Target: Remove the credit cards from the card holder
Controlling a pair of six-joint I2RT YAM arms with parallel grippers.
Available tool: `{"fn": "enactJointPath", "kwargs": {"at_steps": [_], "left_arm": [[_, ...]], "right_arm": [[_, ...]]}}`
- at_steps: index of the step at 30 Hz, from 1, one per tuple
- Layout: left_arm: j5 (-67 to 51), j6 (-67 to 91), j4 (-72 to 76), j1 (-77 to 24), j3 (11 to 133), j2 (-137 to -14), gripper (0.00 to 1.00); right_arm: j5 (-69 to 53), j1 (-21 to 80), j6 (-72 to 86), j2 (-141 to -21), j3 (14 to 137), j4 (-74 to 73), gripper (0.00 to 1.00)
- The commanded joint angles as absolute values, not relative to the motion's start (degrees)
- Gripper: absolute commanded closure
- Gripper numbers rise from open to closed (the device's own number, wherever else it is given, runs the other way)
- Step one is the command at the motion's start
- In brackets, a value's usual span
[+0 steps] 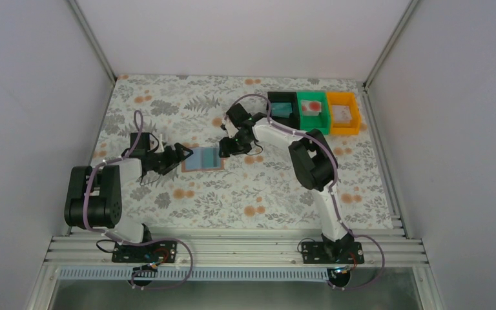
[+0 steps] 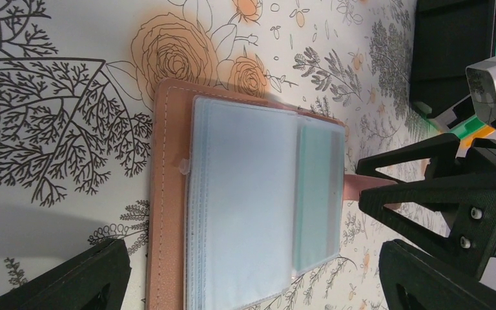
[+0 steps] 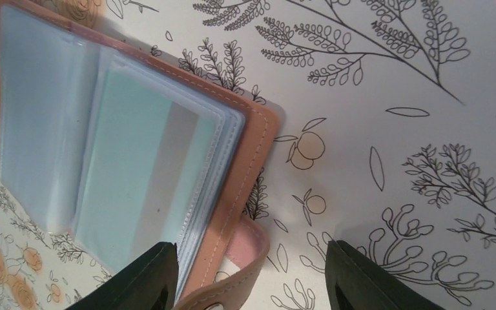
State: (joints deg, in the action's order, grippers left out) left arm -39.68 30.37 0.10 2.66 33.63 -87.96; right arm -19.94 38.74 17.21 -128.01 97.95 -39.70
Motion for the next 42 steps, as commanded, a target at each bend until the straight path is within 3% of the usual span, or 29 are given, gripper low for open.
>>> {"fn": "enactJointPath", "kwargs": {"at_steps": [1, 3, 7, 12, 19, 23, 27, 42], "left_arm": [[-38.1, 30.7, -3.3, 2.1, 32.0, -90.4, 0.04], [-38.0, 30.6, -3.3, 2.1, 32.0, -90.2, 0.04], [-38.1, 30.7, -3.0, 2.1, 32.0, -90.0, 0.04], [-37.9, 30.5, -3.1, 2.0, 31.9, -90.4, 0.04], [-37.9, 30.5, -2.1, 1.2, 31.0, -91.5, 0.02], [-38.8, 30.3, -1.8, -0.2, 32.3, -94.3, 0.03], [-38.8, 29.6, -2.2, -0.4, 33.0, -94.7, 0.05], [-42.7, 30.4, 1.2, -5.8, 35.4, -98.0, 0.28]], "right_arm": [[-18.2, 39.1, 16.9, -127.7, 96.8, -40.0, 0.42], [-18.7, 39.1, 16.9, -128.2, 97.0, -39.7, 0.50], [-21.2, 39.1, 16.8, -129.0, 97.4, -39.5, 0.77], [-24.7, 38.8, 16.4, -128.1, 97.5, -39.1, 0.95], [-28.2, 35.9, 14.6, -124.9, 95.4, -37.8, 0.95], [-32.6, 35.8, 14.6, -125.5, 94.9, -36.0, 0.68], [-32.1, 35.8, 15.2, -128.2, 96.2, -36.0, 0.55], [-39.1, 35.3, 16.8, -129.4, 96.1, -33.3, 0.58]]}}
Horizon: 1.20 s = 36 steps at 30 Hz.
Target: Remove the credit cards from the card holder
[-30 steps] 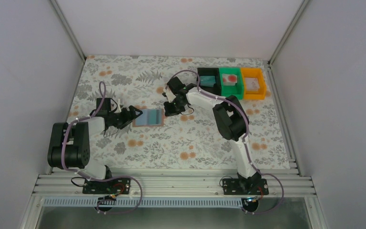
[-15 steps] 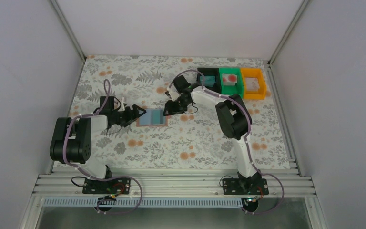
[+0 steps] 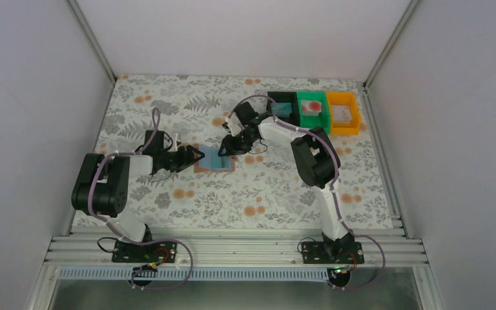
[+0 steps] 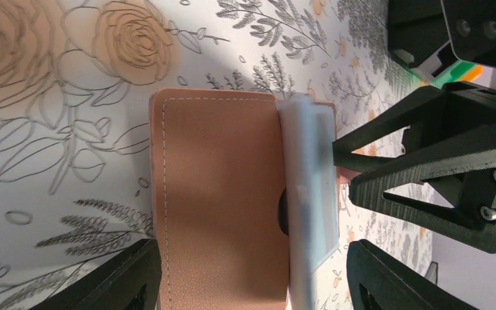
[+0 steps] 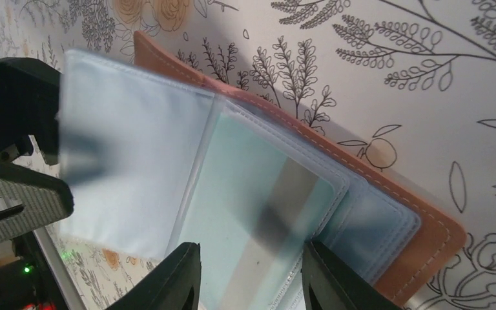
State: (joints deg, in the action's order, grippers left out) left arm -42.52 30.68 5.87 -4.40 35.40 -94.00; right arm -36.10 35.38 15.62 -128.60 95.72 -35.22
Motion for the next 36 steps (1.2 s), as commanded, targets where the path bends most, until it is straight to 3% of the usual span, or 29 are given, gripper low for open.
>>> {"fn": "enactJointPath", "kwargs": {"at_steps": [1, 9, 15, 16, 25, 36], "left_arm": [[-42.8, 30.3, 1.1, -5.8, 35.7, -98.4, 0.30], [-45.0, 29.4, 0.3, -7.5, 38.2, -101.4, 0.60], [-46.1, 29.0, 0.2, -7.8, 38.9, -102.3, 0.95], [-46.2, 28.8, 0.0, -7.8, 39.2, -102.1, 0.97], [-45.3, 27.8, -0.6, -7.9, 39.7, -100.1, 0.98], [-45.3, 27.4, -1.6, -8.0, 40.5, -100.1, 0.98]], "right_arm": [[-39.3, 35.1, 16.9, -129.3, 95.8, -33.1, 0.59], [-39.6, 34.4, 17.0, -129.0, 94.8, -32.4, 0.61], [-41.7, 34.2, 16.7, -128.6, 93.9, -32.1, 0.62], [-42.6, 34.1, 16.8, -128.2, 93.4, -31.7, 0.62], [-48.7, 31.3, 20.0, -123.6, 86.4, -25.2, 0.61], [-32.9, 32.4, 17.6, -120.4, 85.8, -31.3, 0.49]]}}
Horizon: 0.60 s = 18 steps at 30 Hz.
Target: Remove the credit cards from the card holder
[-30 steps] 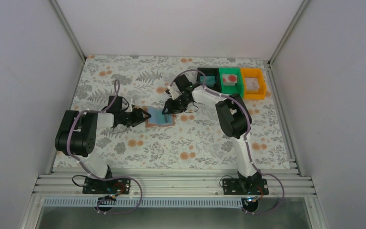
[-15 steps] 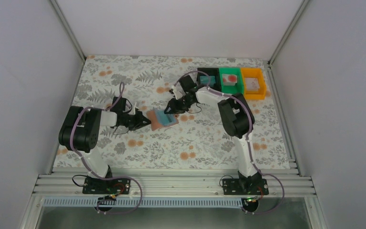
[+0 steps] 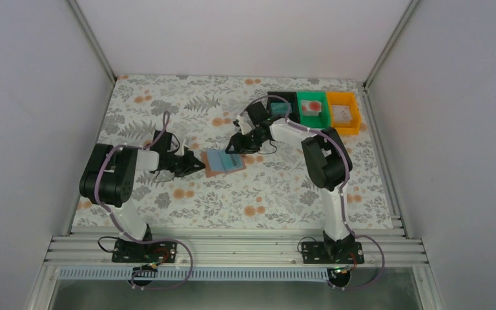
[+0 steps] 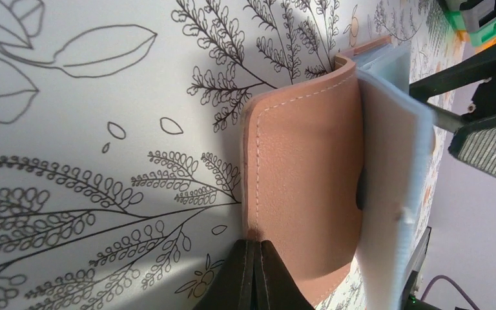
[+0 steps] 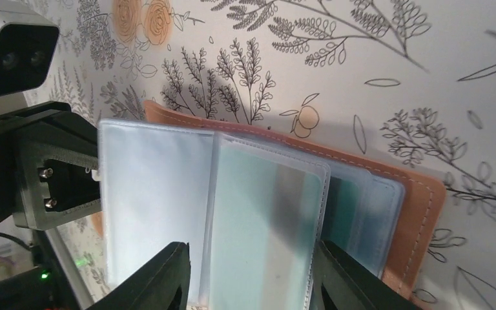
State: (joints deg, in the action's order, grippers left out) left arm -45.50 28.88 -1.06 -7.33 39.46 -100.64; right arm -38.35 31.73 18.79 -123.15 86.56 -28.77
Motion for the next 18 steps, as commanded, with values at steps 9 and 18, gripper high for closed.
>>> {"fn": "enactJointPath", "kwargs": {"at_steps": [9, 18], "left_arm": [[-44.7, 26.9, -2.0, -7.9, 40.6, -100.2, 0.98], [-43.7, 26.5, -2.9, -7.9, 40.8, -100.2, 0.98]], "right_arm": [[-47.9, 32.4, 20.2, -119.3, 82.1, -24.6, 0.50], [-47.9, 32.4, 22.4, -116.3, 81.3, -22.6, 0.53]]}}
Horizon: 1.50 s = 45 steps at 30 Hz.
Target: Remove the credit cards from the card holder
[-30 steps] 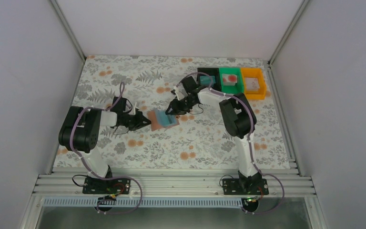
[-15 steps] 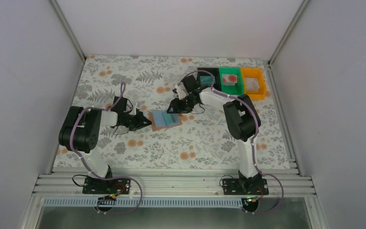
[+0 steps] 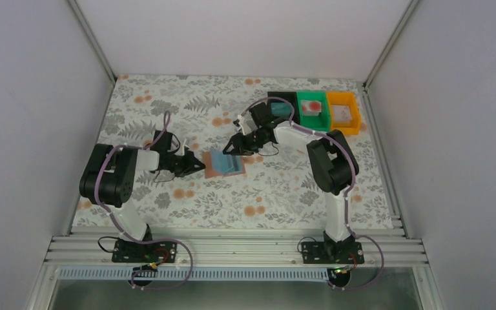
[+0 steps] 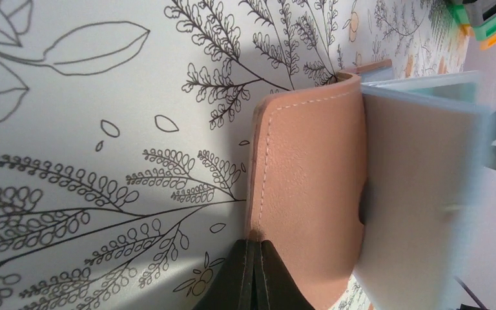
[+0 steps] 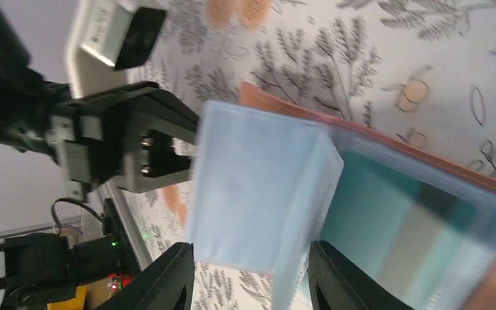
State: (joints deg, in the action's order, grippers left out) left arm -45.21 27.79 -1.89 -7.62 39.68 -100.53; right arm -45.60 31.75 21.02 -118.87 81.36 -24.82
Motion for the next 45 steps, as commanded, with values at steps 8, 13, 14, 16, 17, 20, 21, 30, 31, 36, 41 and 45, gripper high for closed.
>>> {"fn": "enactJointPath", "kwargs": {"at_steps": [8, 13, 14, 16, 17, 20, 21, 30, 31, 36, 41, 45], "left_arm": [[-42.4, 26.0, -3.8, -7.9, 41.1, -99.1, 0.98], [-42.4, 26.1, -3.7, -7.9, 41.0, -99.4, 0.98], [-42.4, 26.1, -3.7, -7.9, 41.0, -99.5, 0.98], [-42.4, 26.1, -3.7, -7.9, 41.0, -99.6, 0.98], [-42.4, 26.1, -3.8, -7.9, 41.1, -99.6, 0.98], [-42.4, 26.0, -3.8, -7.9, 41.0, -99.5, 0.98], [-42.3, 26.1, -3.8, -8.0, 41.0, -99.4, 0.98], [-39.3, 25.8, -4.2, -7.9, 40.6, -95.7, 0.98], [-39.3, 25.7, -4.4, -7.9, 40.9, -95.9, 0.97], [-39.3, 24.5, -6.4, -7.7, 42.9, -96.5, 0.96], [-39.8, 21.2, -9.4, -6.2, 46.4, -93.5, 0.83], [-42.6, 17.5, -11.0, -4.1, 48.9, -89.8, 0.60]], "right_arm": [[-43.8, 32.4, 23.1, -117.9, 79.7, -22.7, 0.55], [-46.3, 33.1, 24.3, -117.7, 78.1, -20.2, 0.57], [-48.4, 33.2, 24.5, -117.7, 77.9, -19.1, 0.57], [-51.1, 33.6, 24.4, -117.9, 78.4, -18.7, 0.57], [-51.0, 33.7, 24.6, -117.8, 78.6, -18.8, 0.56], [-47.6, 33.6, 24.5, -117.6, 79.0, -19.7, 0.57], [-46.5, 33.6, 24.7, -117.7, 79.0, -19.8, 0.57], [-40.6, 33.6, 24.2, -118.9, 79.6, -22.0, 0.81], [-40.8, 33.6, 24.0, -119.2, 79.9, -22.3, 0.88], [-39.7, 33.2, 23.1, -117.0, 79.7, -22.5, 0.95], [-42.9, 31.4, 21.9, -111.9, 76.6, -19.6, 0.96], [-44.5, 30.7, 20.7, -108.2, 74.8, -18.4, 0.95]]}}
